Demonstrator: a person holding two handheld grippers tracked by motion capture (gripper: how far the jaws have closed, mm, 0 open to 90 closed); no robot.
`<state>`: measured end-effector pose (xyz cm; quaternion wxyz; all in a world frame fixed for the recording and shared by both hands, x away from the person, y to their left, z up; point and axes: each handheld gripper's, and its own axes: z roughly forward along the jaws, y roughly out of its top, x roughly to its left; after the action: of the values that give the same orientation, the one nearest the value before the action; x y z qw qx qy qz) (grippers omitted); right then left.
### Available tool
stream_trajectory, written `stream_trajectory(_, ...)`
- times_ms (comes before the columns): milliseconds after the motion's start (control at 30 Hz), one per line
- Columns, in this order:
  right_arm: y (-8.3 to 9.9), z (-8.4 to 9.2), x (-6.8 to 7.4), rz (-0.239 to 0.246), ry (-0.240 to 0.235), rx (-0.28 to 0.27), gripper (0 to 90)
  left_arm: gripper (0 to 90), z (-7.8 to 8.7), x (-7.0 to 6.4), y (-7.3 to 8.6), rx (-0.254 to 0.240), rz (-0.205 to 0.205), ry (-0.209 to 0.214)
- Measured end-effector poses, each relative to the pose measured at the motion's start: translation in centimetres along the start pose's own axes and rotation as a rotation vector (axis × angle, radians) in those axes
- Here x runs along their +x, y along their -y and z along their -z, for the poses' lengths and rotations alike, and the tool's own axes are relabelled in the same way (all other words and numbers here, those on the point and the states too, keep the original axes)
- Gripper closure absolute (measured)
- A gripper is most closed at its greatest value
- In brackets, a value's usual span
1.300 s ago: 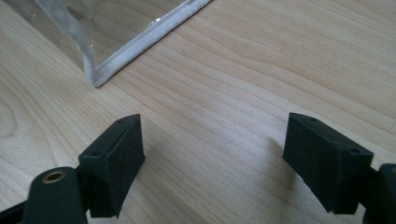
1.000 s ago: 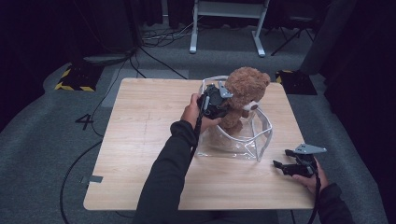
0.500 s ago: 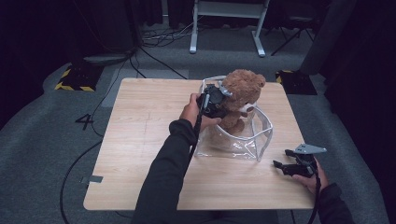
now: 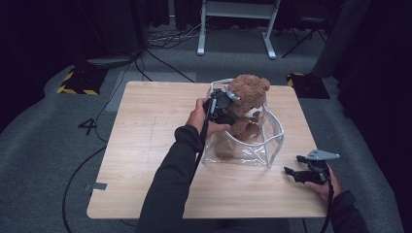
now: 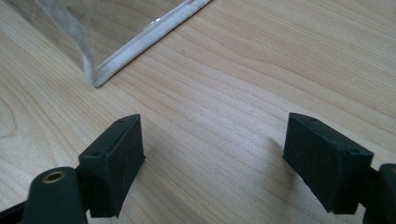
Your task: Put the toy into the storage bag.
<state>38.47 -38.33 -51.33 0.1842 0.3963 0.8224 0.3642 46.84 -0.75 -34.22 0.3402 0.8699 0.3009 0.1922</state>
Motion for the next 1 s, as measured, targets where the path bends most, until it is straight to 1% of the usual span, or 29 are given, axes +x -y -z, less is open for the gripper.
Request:
stream_trajectory(67,0.00,0.01,0.00,0.000,0.000,0.001,20.0,43.7,-0.07,-0.05,-0.03,0.005,-0.004,0.006)
stream_trajectory(167,0.00,0.01,0.00,0.000,0.000,0.001,20.0,43.1,-0.13,-0.14,-0.09,0.006,-0.007,0.000)
stream_trajectory(300,0.00,0.00,0.00,0.000,0.000,0.001,20.0,39.5,-0.18,-0.11,-0.12,0.006,-0.003,-0.001)
stream_trajectory(400,0.00,0.00,0.00,0.000,0.000,0.001,20.0,35.8,-0.18,-0.17,-0.19,0.013,-0.009,-0.019)
stream_trajectory(467,0.00,0.00,0.00,0.000,0.000,0.000,20.0,35.5,-0.18,-0.19,-0.20,0.014,-0.008,-0.022)
stream_trajectory(567,0.00,0.00,0.00,-0.001,0.000,0.000,20.0,34.4,-0.20,-0.15,-0.16,0.008,0.000,-0.018)
stream_trajectory(733,0.00,0.00,0.00,0.000,0.000,0.001,20.0,28.9,-0.16,-0.13,-0.13,0.003,0.019,-0.033)
stream_trajectory(800,0.00,0.00,0.00,0.000,0.000,0.000,20.0,28.3,-0.15,-0.11,-0.11,-0.001,0.019,-0.035)
stream_trajectory(1000,0.00,0.01,0.00,0.000,0.000,0.001,20.0,24.5,-0.10,-0.02,0.05,-0.018,0.035,-0.031)
